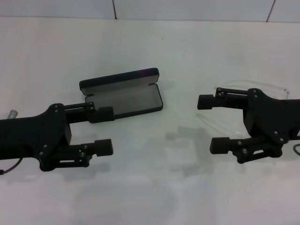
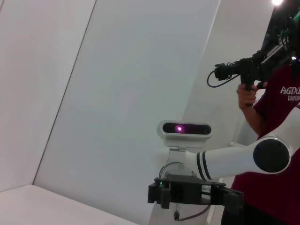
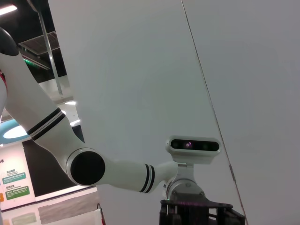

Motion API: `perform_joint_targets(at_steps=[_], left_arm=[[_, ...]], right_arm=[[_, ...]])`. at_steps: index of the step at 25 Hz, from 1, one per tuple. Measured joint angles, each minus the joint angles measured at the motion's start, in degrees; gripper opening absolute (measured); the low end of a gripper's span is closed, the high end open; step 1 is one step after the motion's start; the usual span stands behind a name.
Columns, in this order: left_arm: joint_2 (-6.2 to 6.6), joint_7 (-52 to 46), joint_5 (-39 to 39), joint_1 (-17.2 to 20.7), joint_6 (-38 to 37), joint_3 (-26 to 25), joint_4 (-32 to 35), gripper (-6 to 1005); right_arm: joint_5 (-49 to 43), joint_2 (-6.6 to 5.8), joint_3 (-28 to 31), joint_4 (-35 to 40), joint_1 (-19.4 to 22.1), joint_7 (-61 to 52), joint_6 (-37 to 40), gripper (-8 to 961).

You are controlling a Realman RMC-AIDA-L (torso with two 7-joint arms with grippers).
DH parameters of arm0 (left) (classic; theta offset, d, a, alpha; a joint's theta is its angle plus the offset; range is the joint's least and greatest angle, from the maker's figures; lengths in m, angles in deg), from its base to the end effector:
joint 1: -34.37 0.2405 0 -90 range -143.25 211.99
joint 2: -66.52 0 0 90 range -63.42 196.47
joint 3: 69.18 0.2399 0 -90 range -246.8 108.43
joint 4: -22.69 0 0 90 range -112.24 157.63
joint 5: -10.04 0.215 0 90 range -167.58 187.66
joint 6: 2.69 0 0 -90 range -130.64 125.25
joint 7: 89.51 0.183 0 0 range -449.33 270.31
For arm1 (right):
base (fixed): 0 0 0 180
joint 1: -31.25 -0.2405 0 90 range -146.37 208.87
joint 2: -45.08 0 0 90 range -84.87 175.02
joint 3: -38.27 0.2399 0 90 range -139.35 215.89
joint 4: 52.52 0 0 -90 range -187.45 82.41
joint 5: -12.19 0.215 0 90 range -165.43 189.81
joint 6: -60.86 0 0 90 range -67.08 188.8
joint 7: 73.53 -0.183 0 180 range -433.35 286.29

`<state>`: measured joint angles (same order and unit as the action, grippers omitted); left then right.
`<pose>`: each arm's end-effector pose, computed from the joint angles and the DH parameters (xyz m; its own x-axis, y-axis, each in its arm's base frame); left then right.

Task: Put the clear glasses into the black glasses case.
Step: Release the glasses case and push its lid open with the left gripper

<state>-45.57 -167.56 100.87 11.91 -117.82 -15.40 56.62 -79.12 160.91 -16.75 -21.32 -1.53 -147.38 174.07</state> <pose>-0.2126 0.2590 0.0240 0.6369 0.3077 0.7069 0.2534 -0.9495 0.1850 0.1564 0.2843 -0.0057 0.6509 -0.1946 -0.7338 -0.0702 -0.9779 0.1971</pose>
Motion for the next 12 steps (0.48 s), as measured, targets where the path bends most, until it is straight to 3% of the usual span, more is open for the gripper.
perform_joint_targets(at_steps=[12], left_arm=[[-0.06,-0.09,-0.09,-0.18,-0.04,-0.05,0.0,721]], right_arm=[[0.0,0.0,0.1,0.0,0.0,0.2,-0.12,873]])
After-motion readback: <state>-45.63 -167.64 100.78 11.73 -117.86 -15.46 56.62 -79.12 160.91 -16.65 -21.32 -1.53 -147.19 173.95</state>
